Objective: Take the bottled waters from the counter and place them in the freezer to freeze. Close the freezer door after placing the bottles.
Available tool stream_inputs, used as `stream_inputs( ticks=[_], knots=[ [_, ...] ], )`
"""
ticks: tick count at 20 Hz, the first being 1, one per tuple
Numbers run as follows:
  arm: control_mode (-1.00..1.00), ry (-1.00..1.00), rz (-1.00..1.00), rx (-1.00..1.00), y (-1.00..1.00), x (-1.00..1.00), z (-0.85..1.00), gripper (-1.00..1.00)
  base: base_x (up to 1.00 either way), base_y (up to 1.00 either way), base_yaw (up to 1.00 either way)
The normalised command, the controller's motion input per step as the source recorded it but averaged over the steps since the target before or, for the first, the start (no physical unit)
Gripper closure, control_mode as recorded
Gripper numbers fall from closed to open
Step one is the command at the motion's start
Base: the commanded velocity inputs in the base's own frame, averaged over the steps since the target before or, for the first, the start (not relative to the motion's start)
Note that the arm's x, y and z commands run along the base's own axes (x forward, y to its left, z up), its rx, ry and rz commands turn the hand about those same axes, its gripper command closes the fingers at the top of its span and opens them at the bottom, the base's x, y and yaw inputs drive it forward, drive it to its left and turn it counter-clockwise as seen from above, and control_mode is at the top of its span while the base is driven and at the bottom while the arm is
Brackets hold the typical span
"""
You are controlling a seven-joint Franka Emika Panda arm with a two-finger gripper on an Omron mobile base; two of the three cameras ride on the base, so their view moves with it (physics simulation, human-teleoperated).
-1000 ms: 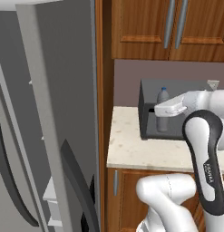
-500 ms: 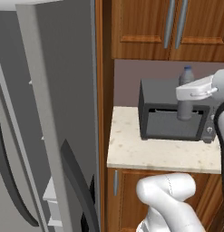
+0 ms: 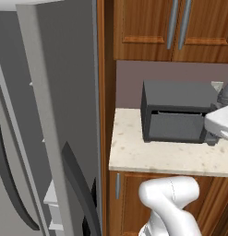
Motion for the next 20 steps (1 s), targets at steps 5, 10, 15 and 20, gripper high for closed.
stream_inputs(
  ticks=[5,10,15,20],
  knots=[
    [-1.0,-0.08,-0.16,0.03,-0.29,-0.37,-0.01,1.0,0.0,0.0,0.0],
    [-1.0,0.0,-0.14,0.09,-0.08,-0.22,-0.19,1.0,0.0,0.0,0.0],
    [-1.0,-0.02,-0.04,0.0,0.12,-0.31,-0.37,1.0,0.0,0.0,0.0],
    [-1.0,0.0,-0.02,0.0,0.03,-0.03,-0.55,1.0,0.0,0.0,0.0]
  ],
)
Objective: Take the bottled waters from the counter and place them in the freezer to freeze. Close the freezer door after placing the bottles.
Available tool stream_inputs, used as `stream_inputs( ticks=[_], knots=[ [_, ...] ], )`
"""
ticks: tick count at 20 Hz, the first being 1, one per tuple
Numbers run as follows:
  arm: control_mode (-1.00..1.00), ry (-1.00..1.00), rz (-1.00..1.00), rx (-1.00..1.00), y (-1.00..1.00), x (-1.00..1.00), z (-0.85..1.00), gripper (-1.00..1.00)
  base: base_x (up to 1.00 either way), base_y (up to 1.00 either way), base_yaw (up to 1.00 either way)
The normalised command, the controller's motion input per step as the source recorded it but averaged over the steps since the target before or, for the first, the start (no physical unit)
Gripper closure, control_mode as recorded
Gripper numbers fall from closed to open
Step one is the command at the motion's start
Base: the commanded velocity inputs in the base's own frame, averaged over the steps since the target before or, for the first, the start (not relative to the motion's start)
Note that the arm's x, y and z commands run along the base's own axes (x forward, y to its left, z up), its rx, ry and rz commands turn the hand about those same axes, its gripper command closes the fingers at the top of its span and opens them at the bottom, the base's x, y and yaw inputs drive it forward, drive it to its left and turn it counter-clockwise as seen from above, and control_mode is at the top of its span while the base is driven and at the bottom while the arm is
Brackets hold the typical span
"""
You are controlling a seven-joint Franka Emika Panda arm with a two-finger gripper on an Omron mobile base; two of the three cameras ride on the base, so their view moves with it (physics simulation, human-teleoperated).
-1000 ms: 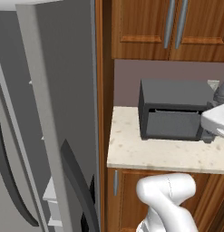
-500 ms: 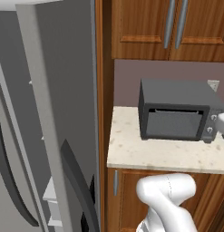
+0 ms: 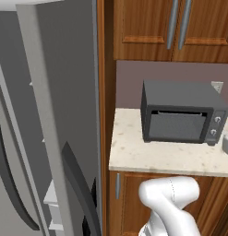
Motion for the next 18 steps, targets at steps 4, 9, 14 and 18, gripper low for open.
stream_inputs(
  ticks=[4,9,14,18],
  knots=[
    [-1.0,0.0,0.0,0.0,0.04,0.0,-0.41,1.0,0.0,0.0,0.0],
    [-1.0,-0.02,0.0,0.0,0.01,0.0,-0.06,1.0,0.0,0.0,0.0],
    [-1.0,-0.03,0.0,0.0,0.0,0.0,0.0,1.0,0.0,0.0,0.0],
    [-1.0,-0.06,0.0,0.0,0.01,-0.04,0.0,1.0,0.0,0.0,0.0]
  ],
)
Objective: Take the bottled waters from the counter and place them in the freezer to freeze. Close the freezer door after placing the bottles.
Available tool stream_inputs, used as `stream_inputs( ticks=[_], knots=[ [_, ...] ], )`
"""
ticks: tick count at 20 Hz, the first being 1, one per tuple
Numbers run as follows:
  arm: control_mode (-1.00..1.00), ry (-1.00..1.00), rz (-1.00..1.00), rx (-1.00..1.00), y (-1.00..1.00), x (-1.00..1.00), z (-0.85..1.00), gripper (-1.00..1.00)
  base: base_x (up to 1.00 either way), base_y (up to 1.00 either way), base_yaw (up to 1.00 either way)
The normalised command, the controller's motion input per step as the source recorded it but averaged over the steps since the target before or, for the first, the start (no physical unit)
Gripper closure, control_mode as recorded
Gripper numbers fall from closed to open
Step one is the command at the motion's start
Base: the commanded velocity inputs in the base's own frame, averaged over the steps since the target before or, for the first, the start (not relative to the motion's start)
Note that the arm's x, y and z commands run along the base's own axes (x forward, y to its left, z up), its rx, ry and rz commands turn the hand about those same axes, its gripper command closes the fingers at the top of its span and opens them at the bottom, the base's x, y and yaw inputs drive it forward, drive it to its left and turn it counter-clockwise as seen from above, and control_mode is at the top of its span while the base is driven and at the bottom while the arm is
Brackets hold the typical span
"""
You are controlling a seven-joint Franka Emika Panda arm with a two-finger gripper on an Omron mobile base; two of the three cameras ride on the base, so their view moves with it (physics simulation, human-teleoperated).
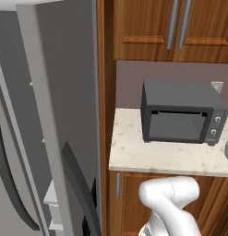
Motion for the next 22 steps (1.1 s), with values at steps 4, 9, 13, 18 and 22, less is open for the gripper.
stream_inputs(
  ticks=[4,9,13,18,22],
  knots=[
    [1.0,0.0,0.0,0.0,0.0,0.0,0.0,1.0,-0.5,0.12,0.0],
    [1.0,0.0,0.0,0.0,0.0,0.0,0.0,1.0,-0.68,0.31,0.0],
    [1.0,0.0,0.0,0.0,0.0,0.0,0.0,1.0,-0.71,0.36,0.0],
    [1.0,0.0,0.0,0.0,0.0,0.0,0.0,1.0,-0.7,0.35,0.0],
    [1.0,0.0,0.0,0.0,0.0,0.0,0.0,1.0,-0.65,0.52,0.0]
  ],
)
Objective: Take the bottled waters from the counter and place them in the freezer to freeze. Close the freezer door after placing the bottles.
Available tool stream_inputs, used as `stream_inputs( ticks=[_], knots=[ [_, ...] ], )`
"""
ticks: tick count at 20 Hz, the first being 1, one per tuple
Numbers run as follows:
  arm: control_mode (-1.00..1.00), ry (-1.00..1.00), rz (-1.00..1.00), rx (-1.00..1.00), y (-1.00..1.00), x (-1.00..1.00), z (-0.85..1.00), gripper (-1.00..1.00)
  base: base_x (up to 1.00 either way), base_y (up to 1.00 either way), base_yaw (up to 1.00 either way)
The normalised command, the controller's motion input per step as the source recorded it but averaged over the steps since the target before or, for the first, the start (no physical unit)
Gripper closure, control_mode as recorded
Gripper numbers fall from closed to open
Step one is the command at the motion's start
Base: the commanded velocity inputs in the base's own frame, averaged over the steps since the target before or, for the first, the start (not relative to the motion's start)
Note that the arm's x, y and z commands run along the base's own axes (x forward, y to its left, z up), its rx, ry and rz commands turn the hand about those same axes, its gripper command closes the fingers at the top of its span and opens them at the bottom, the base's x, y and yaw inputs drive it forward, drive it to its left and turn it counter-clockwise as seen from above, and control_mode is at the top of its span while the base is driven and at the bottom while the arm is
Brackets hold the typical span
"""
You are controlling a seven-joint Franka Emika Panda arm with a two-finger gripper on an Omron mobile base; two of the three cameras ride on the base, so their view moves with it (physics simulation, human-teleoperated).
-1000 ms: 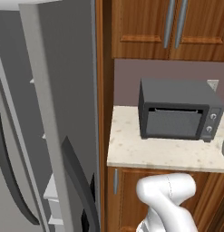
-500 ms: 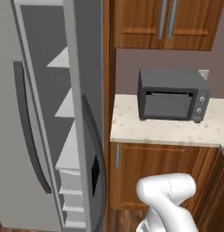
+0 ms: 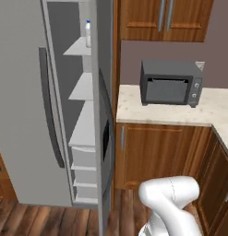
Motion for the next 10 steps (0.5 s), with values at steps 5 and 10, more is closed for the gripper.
stream_inputs(
  ticks=[5,10],
  knots=[
    [1.0,0.0,0.0,0.0,0.0,0.0,0.0,1.0,-0.38,0.83,-0.05],
    [1.0,0.0,0.0,0.0,0.0,0.0,0.0,1.0,-0.11,0.98,-0.11]
  ],
)
